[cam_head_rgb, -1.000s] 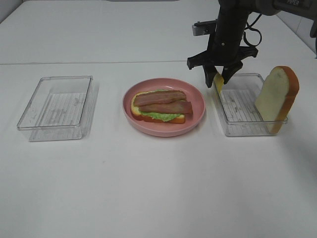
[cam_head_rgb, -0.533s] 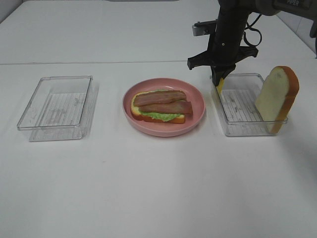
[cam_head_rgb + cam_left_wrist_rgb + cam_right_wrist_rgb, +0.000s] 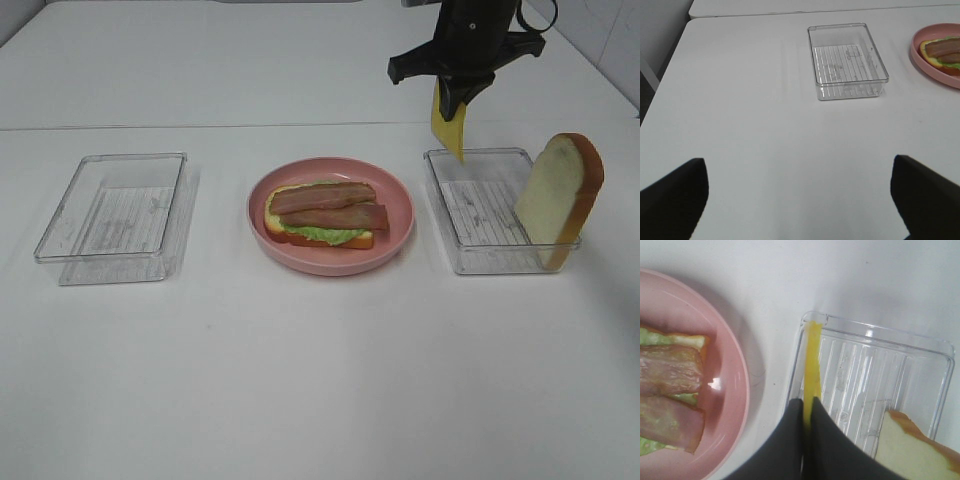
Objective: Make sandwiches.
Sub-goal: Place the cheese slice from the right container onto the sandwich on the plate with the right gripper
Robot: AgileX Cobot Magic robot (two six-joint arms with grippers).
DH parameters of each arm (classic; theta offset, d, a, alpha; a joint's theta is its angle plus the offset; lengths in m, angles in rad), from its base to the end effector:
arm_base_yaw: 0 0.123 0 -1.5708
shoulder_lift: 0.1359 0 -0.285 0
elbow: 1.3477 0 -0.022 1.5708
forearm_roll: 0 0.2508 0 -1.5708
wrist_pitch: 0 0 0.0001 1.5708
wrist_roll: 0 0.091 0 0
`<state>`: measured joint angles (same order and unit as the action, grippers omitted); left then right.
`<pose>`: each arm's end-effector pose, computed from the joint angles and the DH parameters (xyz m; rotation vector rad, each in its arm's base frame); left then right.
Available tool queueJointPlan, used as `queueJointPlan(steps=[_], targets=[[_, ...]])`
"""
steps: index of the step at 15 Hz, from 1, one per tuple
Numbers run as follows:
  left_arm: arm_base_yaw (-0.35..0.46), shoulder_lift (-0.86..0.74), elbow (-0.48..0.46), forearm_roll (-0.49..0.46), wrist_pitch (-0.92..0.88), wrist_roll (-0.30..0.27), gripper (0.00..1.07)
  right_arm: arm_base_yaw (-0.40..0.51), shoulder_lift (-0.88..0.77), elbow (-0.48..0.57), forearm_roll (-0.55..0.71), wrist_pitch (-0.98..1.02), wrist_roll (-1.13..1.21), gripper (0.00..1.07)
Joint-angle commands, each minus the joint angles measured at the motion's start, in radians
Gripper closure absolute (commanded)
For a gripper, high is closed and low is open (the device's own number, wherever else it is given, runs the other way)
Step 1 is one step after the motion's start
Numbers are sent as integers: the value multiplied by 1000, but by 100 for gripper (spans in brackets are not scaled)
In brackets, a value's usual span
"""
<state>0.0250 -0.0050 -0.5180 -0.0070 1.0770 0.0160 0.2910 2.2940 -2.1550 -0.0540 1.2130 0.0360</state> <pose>-0.0084 -0.0008 0.2809 -0.0087 2.0376 0.0174 0.4753 0.1375 0.2314 -0.3756 2.8061 -0.0037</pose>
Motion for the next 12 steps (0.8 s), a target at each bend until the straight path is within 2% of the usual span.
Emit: queueJointPlan(steps=[1,4,5,9,10,12], targets=[[3,-17,0,-3,-4,0,15,29,-43,-1,79,26,-20,107],[3,-17,0,-3,-4,0,15,55,-43,-1,148,36,-48,107],[3,-17,0,-3,-4,0,15,104,-43,-1,182,36,-67,107],[3,-17,0,-3,-4,0,15,178,-30,0,277,10,-104,107],[3,-17,0,-3,-4,0,15,200,-16,1,336,8,-138,107],[3,-17,0,-3,-4,0,15,208,7,1,384,8,-172,107]])
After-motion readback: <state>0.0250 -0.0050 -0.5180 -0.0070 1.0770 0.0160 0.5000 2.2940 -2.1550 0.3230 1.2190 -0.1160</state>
